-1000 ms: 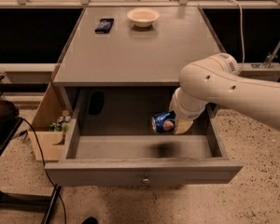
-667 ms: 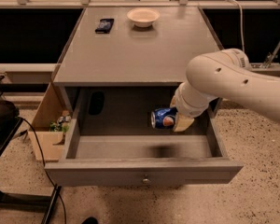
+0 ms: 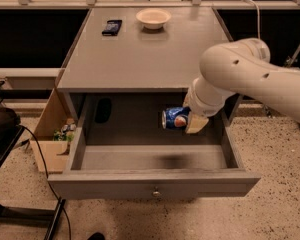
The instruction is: Pick pepsi can from top drawer and place on counter
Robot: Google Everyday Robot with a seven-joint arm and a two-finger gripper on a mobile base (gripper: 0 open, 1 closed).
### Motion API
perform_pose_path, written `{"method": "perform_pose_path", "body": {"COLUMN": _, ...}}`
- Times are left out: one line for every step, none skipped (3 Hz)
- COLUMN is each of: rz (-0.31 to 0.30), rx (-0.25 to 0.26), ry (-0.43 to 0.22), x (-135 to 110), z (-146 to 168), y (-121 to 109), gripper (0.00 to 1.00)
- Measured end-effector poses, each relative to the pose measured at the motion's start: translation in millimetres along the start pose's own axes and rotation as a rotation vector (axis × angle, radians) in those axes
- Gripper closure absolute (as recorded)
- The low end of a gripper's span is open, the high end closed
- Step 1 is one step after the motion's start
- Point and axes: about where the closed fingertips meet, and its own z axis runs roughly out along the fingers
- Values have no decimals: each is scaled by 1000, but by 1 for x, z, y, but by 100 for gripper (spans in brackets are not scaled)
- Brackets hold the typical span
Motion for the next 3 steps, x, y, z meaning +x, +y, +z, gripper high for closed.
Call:
{"method": "perform_pose_path", "body": {"rz": 22, "rx": -13, "ry": 19, "x": -7, "z": -22, "y": -15, "gripper": 100}}
{"method": "perform_pose_path", "body": {"rz": 60, "rx": -34, "ry": 44, "x": -14, "z": -53, "y": -33, "gripper": 100}}
{"method": "perform_pose_path", "body": {"rz": 81, "rx": -80, "ry": 46, "x": -31, "z": -94, "y": -49, "gripper": 100}}
